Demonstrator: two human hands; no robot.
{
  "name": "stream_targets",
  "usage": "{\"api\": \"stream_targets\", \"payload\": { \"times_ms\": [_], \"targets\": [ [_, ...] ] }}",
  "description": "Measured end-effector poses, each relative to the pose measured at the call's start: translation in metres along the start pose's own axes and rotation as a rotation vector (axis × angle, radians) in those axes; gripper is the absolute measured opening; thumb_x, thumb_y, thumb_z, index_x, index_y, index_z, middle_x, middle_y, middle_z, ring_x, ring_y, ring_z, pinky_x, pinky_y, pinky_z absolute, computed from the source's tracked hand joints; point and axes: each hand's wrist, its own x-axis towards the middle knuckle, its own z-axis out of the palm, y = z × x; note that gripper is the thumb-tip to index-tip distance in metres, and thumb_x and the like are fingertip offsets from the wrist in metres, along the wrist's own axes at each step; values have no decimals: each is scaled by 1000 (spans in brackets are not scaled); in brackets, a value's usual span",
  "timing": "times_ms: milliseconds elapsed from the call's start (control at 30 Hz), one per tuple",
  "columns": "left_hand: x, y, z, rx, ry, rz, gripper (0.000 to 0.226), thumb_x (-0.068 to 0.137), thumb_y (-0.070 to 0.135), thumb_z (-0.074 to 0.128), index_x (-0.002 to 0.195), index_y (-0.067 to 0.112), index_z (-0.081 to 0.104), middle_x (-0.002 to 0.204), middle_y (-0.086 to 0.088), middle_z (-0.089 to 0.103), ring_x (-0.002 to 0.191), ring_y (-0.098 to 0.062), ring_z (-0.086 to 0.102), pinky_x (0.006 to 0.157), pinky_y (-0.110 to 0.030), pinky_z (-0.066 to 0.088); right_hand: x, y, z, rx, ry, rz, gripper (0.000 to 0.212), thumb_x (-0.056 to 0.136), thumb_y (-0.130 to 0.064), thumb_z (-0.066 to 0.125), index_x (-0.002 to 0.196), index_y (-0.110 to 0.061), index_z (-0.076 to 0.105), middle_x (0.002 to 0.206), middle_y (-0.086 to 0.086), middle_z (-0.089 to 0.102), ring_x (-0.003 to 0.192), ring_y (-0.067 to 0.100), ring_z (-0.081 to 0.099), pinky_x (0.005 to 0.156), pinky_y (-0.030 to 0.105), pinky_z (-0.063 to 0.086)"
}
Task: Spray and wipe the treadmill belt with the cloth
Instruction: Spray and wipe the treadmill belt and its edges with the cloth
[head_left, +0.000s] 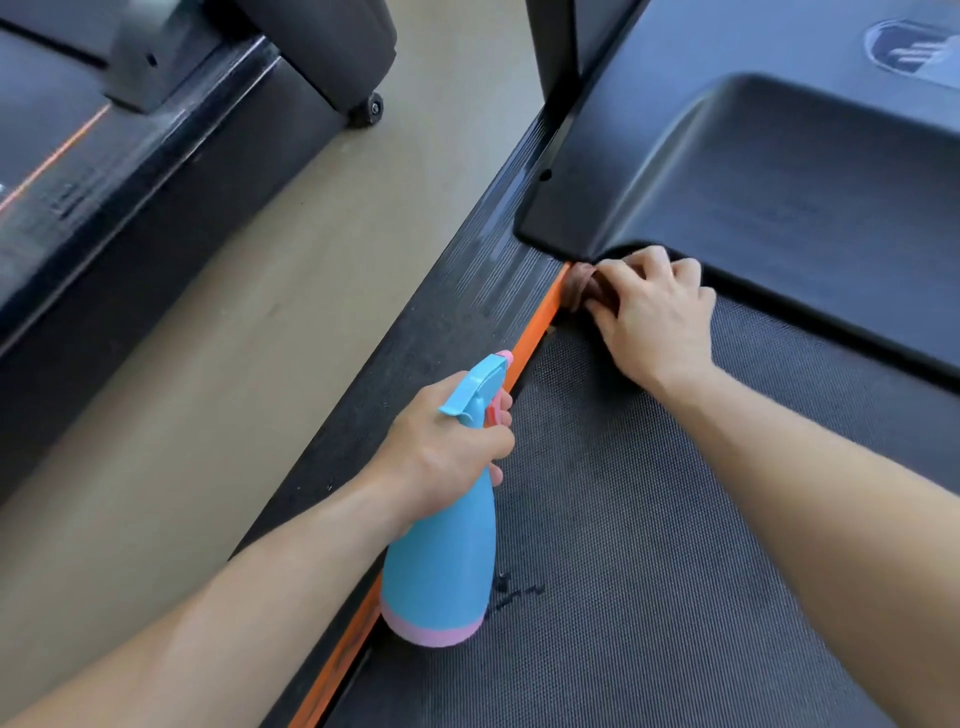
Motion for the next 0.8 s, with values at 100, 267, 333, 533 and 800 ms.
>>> {"api": "stream_targets", "payload": {
  "times_ms": [100,267,333,533,800],
  "targets": [
    [0,1,-2,1,1,-5,46,87,2,61,110,41,69,106,-6,72,63,-16,63,65,-23,58,-14,-6,-2,20,-30,-35,31,93,-44,64,119,-28,64,125,2,54,110,37,44,84,48,38],
    [-2,2,-7,-60,8,-3,61,89,-4,57,112,51,65,96,4,68,67,-17,60,57,-16,52,-105,-16,-8,47,-18,-460,39,90,-48,51,118,-25,66,121,1,59,106,35,46,80,48,42],
    [0,1,-7,-43,7,-14,55,89,-2,59,116,46,67,102,0,72,65,-18,63,60,-19,53,-93,-12,-9,17,-38,-470,41,91,-50,49,121,-27,64,120,2,59,105,35,47,79,47,42],
    [0,1,2,-14,-19,-5,44,89,0,60,100,42,67,103,-6,71,68,-17,63,60,-19,54,-26,-12,2,-68,10,-76,32,91,-45,64,118,-27,64,117,6,57,101,39,50,75,47,42],
    [1,5,3,40,-6,47,40,87,1,61,116,28,69,108,-6,72,68,-19,64,58,-16,52,-114,-6,-12,-17,-19,-477,40,91,-47,50,121,-24,64,118,6,60,99,36,51,75,47,44]
  ]
}}
